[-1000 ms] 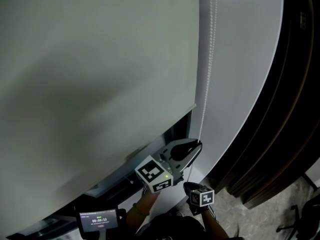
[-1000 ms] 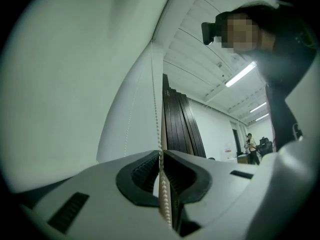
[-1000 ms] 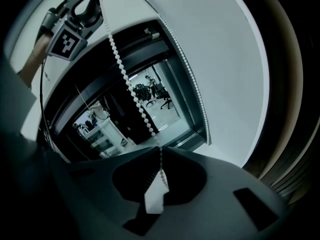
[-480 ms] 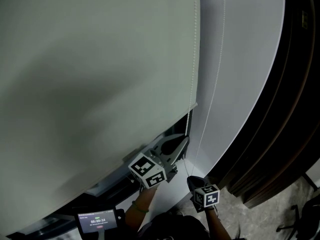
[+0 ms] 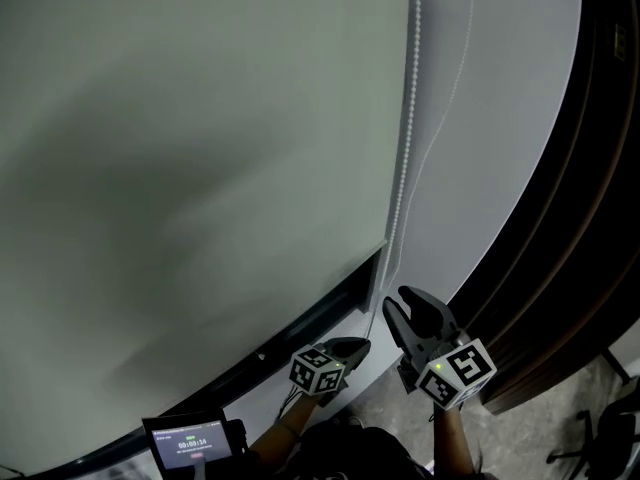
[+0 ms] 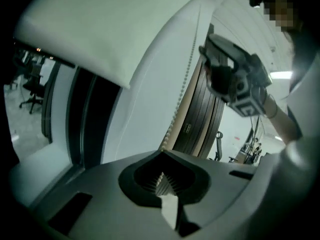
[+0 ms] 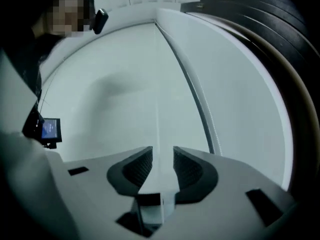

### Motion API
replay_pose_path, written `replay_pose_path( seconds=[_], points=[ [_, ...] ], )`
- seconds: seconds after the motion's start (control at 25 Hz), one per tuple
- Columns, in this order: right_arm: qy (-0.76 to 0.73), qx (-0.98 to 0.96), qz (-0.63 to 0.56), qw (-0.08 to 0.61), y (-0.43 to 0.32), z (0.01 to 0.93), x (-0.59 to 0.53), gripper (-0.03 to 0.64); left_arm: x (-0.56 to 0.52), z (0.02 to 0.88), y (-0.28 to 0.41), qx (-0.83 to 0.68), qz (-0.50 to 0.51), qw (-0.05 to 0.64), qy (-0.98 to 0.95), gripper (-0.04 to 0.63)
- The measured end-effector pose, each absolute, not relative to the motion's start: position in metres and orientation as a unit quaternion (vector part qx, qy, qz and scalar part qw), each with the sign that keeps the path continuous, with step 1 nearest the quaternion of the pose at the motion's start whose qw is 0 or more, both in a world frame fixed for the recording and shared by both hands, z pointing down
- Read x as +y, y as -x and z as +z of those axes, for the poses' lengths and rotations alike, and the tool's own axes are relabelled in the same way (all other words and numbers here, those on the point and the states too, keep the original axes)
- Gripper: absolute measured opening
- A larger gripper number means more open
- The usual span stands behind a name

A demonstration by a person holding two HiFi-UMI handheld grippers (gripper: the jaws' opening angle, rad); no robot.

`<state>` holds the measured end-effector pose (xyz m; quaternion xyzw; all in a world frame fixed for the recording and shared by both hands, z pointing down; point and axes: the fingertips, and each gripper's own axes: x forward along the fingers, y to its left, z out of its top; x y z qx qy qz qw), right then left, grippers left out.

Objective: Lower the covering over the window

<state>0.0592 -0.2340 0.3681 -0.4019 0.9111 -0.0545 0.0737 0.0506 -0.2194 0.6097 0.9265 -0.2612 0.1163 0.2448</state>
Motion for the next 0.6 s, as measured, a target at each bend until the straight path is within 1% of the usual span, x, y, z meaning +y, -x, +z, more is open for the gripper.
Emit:
replay_pose_path(
  seconds=[0.12, 0.2, 0.32, 0.36, 0.4, 0.6],
  points=[
    [0.384, 0.919, -0.025, 0.089, -0.046, 0.33, -0.235, 0.114, -0.2, 0.642, -0.049, -0.255, 0.136, 0.277, -0.917, 0.002],
    [0.371, 0.924, -0.01, 0.095, -0.036, 0.312, -0.238, 0.114, -0.197, 0.65, -0.049, -0.251, 0.142, 0.279, -0.916, 0.002],
    [0.375, 0.918, 0.004, 0.125, -0.034, 0.286, -0.243, 0.112, -0.201, 0.65, -0.051, -0.25, 0.141, 0.28, -0.916, 0.002],
    [0.384, 0.913, 0.006, 0.134, -0.037, 0.28, -0.245, 0.091, -0.202, 0.65, -0.05, -0.25, 0.142, 0.279, -0.916, 0.002],
    [0.392, 0.909, 0.006, 0.14, -0.04, 0.277, -0.246, 0.023, -0.204, 0.65, -0.05, -0.25, 0.142, 0.279, -0.916, 0.002],
    [0.412, 0.898, 0.003, 0.154, -0.049, 0.279, -0.252, 0.021, -0.201, 0.649, -0.047, -0.232, 0.15, 0.269, -0.923, 0.003]
  ],
)
